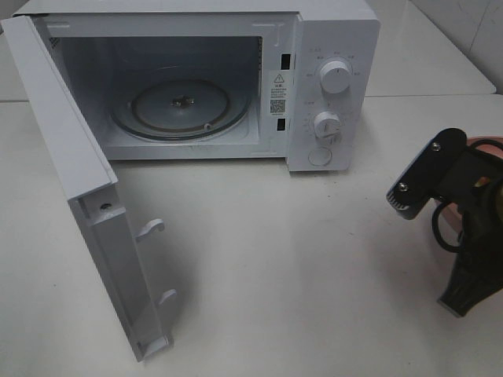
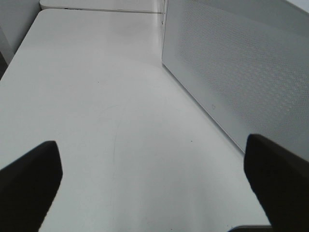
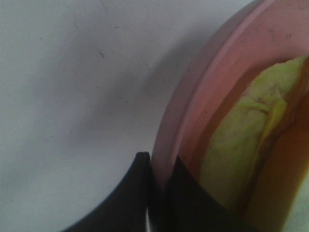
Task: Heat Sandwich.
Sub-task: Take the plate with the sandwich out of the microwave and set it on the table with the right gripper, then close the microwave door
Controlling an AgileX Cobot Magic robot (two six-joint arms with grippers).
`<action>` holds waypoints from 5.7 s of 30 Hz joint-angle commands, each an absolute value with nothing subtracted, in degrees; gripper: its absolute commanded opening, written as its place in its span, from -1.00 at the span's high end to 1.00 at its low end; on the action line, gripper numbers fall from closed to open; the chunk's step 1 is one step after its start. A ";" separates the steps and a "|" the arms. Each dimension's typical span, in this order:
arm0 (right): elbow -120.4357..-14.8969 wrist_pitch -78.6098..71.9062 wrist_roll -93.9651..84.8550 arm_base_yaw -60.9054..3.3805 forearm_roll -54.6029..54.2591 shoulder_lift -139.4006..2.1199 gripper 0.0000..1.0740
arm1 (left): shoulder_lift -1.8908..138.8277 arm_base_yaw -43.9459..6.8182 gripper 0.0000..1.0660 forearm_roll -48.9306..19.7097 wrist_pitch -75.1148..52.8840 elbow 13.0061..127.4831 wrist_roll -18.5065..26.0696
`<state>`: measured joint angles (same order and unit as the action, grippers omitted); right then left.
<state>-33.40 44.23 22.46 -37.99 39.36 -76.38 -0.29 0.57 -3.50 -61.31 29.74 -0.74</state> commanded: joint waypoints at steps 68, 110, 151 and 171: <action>-36.96 34.26 51.97 -16.62 55.46 -104.22 0.45 | -1.20 0.23 -0.83 -3.32 -61.31 29.62 -1.03; -36.96 42.51 9.80 -16.79 9.00 -62.91 -0.42 | -1.20 0.23 -0.83 -3.32 -61.31 29.62 -1.03; -36.84 61.31 6.76 -10.08 7.56 -11.69 -0.42 | -1.20 0.23 -0.83 -3.32 -61.31 29.62 -1.03; -29.51 58.90 5.61 -4.01 7.28 1.89 -0.42 | -1.20 0.23 -0.83 -3.32 -61.31 29.62 -1.03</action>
<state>-29.51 59.64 6.25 -4.47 7.56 0.23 -0.29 0.57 -3.50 -61.31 29.74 -0.74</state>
